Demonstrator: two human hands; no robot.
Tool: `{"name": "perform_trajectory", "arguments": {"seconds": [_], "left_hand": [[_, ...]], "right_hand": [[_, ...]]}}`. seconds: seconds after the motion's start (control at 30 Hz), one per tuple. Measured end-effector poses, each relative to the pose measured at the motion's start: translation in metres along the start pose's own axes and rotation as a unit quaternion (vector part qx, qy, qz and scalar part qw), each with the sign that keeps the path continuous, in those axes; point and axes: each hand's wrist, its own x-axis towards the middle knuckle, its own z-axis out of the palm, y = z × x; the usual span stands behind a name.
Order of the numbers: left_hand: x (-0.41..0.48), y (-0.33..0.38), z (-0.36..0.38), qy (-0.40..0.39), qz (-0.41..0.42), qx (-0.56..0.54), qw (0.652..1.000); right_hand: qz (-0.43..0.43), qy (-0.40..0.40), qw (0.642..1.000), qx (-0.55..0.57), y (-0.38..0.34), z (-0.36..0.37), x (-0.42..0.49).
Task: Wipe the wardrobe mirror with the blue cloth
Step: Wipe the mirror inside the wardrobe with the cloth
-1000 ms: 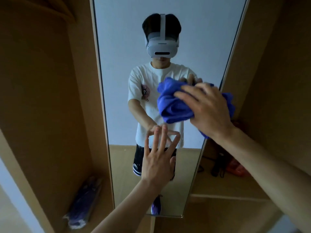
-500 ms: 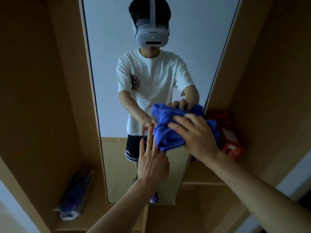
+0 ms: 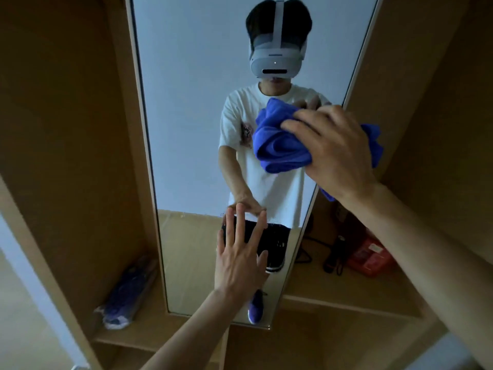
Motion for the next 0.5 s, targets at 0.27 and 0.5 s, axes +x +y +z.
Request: {"name": "perform_trajectory", "arguments": {"seconds": [0.27,0.5], "left_hand": [[-0.001,-0.003,0.004,0.001,-0.024,-0.002,1.000],[-0.001,-0.005,-0.002,-0.017,-0.010,0.032,0.999]], "right_hand": [[-0.036,-0.056,0.997,0.049,-0.059,0.043,-0.105],[-0.023,-0.060,0.995,0.079,-0.046,0.032,-0.078]]}}
